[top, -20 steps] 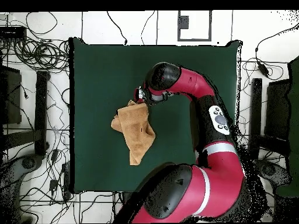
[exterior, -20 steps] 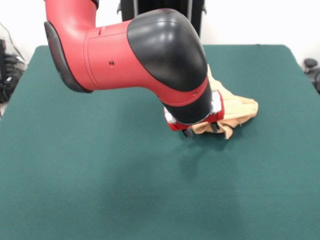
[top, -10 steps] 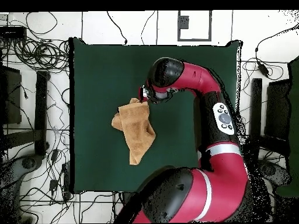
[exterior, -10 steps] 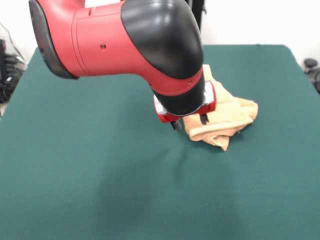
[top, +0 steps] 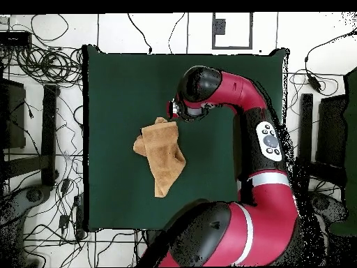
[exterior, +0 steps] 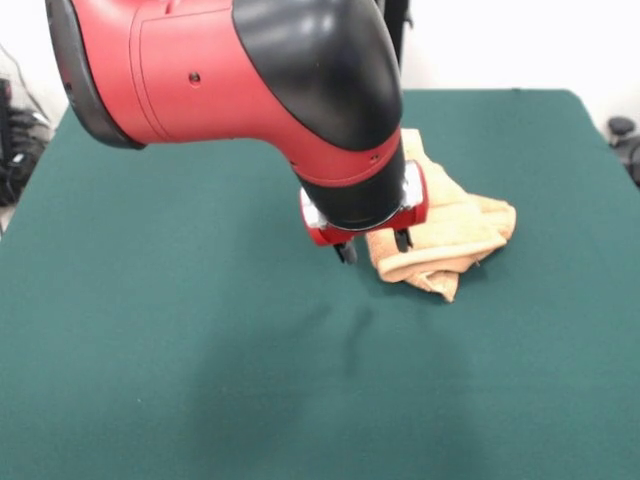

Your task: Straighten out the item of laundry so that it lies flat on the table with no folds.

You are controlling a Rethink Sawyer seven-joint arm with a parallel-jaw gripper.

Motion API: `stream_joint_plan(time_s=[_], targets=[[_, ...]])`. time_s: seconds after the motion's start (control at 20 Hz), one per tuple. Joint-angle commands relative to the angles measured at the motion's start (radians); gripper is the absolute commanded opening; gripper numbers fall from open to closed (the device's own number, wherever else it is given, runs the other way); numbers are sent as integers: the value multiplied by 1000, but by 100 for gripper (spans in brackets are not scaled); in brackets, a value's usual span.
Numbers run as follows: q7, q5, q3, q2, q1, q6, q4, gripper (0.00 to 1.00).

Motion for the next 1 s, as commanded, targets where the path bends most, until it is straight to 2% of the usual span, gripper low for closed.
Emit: stream_joint_plan(time_s=[0.05,0.45,1.0], targets=[[-52,-4,45,54,26,28,21,100],[30,42,65,45,45,-63,105,100],[34,59,63,56,56,-53,90,100]])
